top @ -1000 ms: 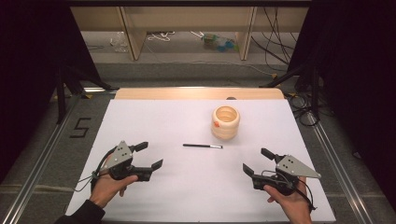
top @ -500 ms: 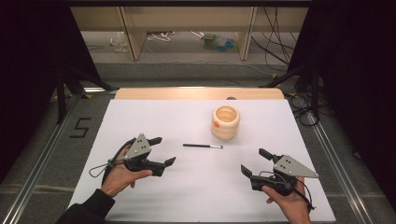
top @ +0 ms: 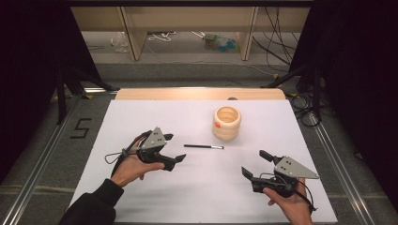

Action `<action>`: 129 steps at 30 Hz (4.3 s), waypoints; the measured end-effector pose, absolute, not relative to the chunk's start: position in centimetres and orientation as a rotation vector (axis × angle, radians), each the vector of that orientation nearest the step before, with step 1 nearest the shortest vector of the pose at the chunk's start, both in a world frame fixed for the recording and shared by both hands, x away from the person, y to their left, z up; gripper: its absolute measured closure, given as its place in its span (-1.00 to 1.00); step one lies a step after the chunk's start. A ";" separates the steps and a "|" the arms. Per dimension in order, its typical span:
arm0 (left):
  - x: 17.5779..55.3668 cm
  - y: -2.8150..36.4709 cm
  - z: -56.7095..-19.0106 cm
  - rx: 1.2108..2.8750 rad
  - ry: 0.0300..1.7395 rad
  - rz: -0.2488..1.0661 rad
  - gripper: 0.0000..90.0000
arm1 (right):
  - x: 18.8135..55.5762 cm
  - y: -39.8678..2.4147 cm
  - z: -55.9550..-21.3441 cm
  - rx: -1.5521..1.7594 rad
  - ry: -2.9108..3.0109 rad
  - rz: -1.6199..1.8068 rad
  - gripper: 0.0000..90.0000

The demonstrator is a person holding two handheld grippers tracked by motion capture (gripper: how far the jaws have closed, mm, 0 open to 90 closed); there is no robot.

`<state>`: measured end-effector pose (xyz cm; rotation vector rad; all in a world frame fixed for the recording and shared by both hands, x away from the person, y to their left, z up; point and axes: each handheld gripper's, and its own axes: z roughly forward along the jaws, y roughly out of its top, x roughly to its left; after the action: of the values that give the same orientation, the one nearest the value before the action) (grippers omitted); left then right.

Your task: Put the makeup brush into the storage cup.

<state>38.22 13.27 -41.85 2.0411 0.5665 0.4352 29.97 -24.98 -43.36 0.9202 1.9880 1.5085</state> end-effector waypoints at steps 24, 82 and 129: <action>43.1 7.9 -42.1 2.324 0.450 0.379 -0.55 | 30.0 -25.0 -43.4 0.901 2.013 1.487 -0.64; 48.9 2.1 -44.8 2.688 0.355 0.264 -0.33 | 30.3 -25.1 -43.5 0.870 2.043 1.472 -0.63; 49.8 1.7 -45.6 2.798 0.309 0.163 0.41 | 30.4 -24.8 -43.7 0.850 2.065 1.472 -0.62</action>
<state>49.80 1.75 -45.58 2.7985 0.3085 0.1625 30.39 -24.83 -43.68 0.8501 2.0648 1.4717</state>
